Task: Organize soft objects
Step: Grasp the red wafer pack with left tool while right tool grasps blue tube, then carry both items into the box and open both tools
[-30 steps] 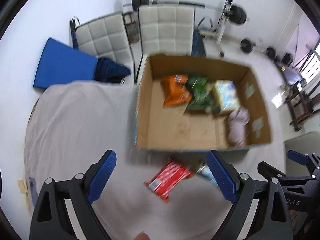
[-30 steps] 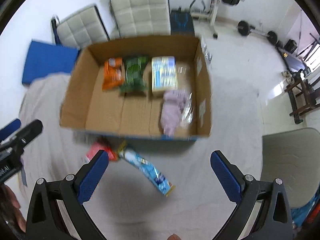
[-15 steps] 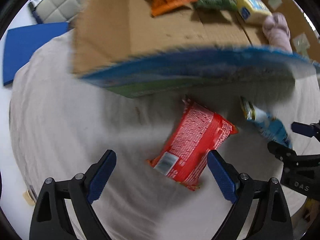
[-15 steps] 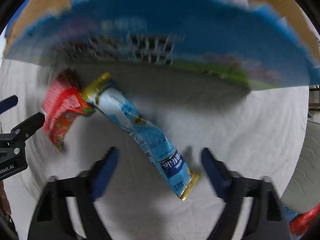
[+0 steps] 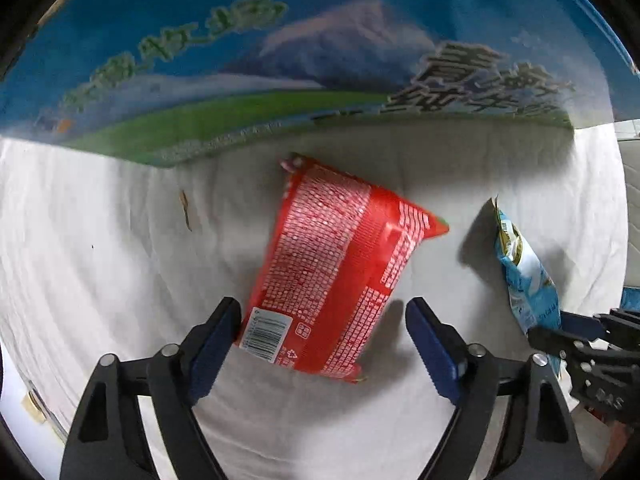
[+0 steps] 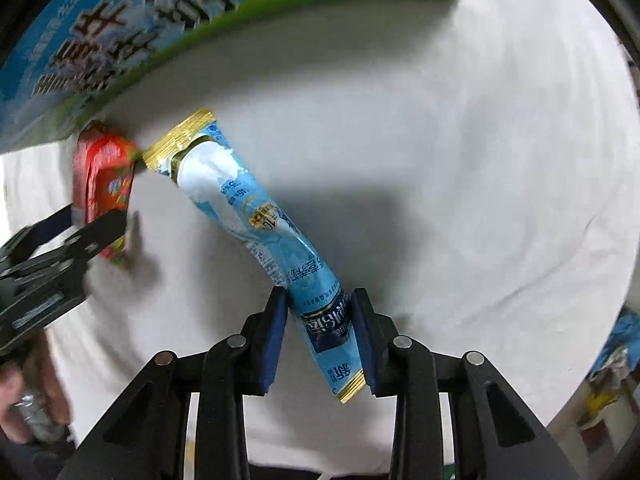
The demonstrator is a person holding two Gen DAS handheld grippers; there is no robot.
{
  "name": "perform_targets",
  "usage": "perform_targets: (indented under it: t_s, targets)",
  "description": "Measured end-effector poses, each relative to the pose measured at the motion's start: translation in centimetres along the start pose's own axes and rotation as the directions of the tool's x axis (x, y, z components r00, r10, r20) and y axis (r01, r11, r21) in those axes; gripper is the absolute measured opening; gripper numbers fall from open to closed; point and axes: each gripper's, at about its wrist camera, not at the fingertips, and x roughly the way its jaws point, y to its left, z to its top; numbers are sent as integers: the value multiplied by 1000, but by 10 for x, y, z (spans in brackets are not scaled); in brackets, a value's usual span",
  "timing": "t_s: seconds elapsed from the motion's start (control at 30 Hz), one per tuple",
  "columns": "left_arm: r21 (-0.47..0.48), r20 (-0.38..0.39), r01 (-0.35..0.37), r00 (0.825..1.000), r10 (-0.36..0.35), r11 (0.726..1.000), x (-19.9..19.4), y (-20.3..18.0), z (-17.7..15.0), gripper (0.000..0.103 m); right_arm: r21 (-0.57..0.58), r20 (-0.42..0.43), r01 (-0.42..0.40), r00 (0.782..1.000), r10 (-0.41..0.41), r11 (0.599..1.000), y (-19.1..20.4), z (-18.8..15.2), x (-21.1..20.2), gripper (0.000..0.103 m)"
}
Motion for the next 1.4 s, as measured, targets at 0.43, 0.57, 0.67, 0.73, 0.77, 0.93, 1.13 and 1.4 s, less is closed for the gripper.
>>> perform_targets:
  t_s: [0.43,0.57,0.67,0.73,0.77,0.93,1.13,1.4]
  targets:
    - [-170,-77,93,991,-108,981,11,-29,-43,53,-184,126,152,983,-130,971,26,1,-1,31]
    - [-218,-95,118,985,-141,969,13,-31,-54,53,-110,91,158,985,-149,981,26,-15,-2,22]
    - [-226,-68,115,989,-134,967,15,-35,-57,56,-89,59,129,991,-124,988,13,-23,0,22]
    - [-232,-66,112,989,-131,966,15,-30,-53,57,-79,53,99,994,-95,992,10,-20,2,26]
    - [-236,-68,113,989,-133,965,18,-25,-41,57,-74,49,89,995,-85,993,11,-20,6,30]
    - [-190,-32,23,999,-30,982,28,-46,-23,58,-62,52,100,994,-97,993,19,-14,6,37]
    - [-189,8,-15,1000,16,982,31,-65,-26,47,-71,86,193,979,-187,979,45,-8,14,31]
    - [-209,25,-18,999,23,978,22,-55,-52,45,-86,83,186,980,-179,979,49,2,21,20]
